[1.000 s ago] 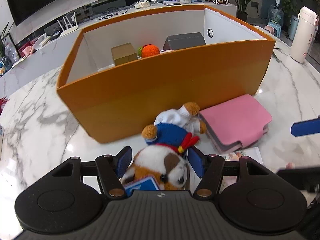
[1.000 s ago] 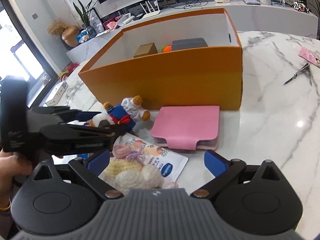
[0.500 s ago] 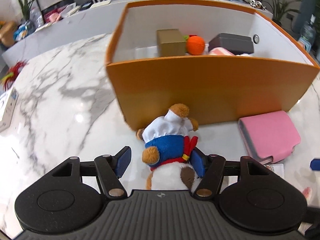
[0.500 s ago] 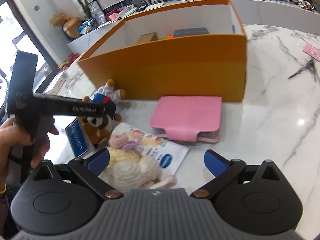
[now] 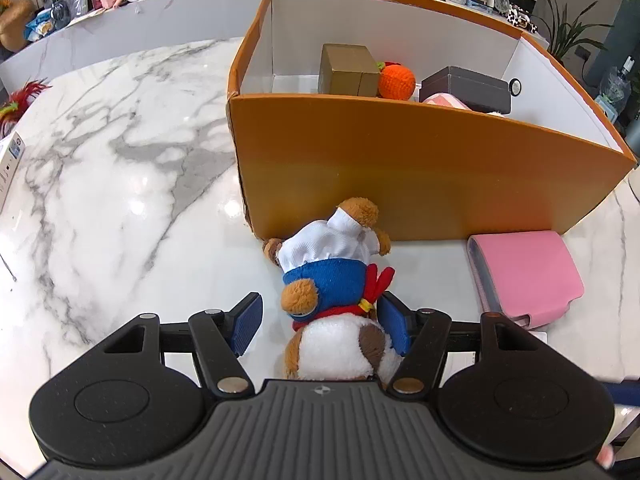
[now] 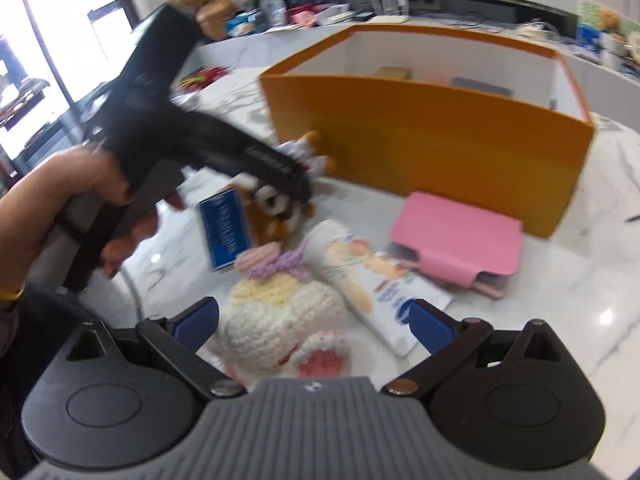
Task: Organize objects
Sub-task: 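Move the left gripper to the plush dog while the right gripper approaches the white crocheted plush, then grasp the plush dog with the left gripper while the right gripper grasps the crocheted plush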
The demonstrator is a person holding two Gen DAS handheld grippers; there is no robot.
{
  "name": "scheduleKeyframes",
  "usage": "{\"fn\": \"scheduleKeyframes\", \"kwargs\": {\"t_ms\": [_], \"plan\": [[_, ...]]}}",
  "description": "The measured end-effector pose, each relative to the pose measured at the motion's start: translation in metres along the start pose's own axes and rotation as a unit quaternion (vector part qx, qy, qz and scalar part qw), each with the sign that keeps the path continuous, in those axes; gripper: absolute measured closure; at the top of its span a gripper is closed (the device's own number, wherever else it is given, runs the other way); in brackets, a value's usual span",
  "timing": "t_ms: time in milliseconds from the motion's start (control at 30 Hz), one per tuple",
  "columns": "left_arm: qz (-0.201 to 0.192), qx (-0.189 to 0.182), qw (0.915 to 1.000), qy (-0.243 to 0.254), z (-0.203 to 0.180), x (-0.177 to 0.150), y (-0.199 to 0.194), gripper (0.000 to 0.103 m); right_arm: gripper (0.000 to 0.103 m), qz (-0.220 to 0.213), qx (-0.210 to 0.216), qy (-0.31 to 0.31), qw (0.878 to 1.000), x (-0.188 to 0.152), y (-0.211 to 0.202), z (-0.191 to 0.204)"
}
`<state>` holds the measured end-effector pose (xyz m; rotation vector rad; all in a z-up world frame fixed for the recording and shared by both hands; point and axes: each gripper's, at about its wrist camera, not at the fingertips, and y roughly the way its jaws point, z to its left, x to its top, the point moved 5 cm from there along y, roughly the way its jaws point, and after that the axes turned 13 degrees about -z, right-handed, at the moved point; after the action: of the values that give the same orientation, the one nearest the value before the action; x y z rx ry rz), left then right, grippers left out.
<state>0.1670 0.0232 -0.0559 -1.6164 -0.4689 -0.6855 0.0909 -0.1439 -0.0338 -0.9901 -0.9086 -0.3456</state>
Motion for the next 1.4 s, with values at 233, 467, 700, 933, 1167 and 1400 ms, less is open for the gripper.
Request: {"fn": "scheduleKeyframes", "kwargs": {"t_ms": [233,467,700,933,1167,1400], "plan": [[0.021,-0.012,0.9997,-0.005,-0.004,-0.007,0.01,0.029,0.002,0.031,0.025,0.011,0.999,-0.017,0.02,0.014],[0.026,-0.006,0.9996,0.004,-0.007,-0.009,0.013,0.029,0.003,0.04,0.02,-0.031,0.999,-0.035,0.037,0.035],[0.024,-0.003,0.9997,0.009,-0.007,-0.01,0.012,0.028,0.013,0.024,0.004,-0.072,0.997,-0.036,0.039,0.042],[0.027,-0.001,0.9995,0.017,-0.009,-0.011,0.013,0.028,0.023,0.022,0.001,-0.067,0.998,-0.034,0.035,0.036],[0.023,0.006,0.9991,0.035,-0.013,-0.017,0.01,0.032,0.022,0.022,0.0,-0.076,0.997,-0.033,0.035,0.047],[0.021,0.005,0.9989,0.042,-0.014,-0.018,0.008,0.038,0.022,0.023,0.0,-0.077,0.997,-0.031,0.035,0.043]]}}
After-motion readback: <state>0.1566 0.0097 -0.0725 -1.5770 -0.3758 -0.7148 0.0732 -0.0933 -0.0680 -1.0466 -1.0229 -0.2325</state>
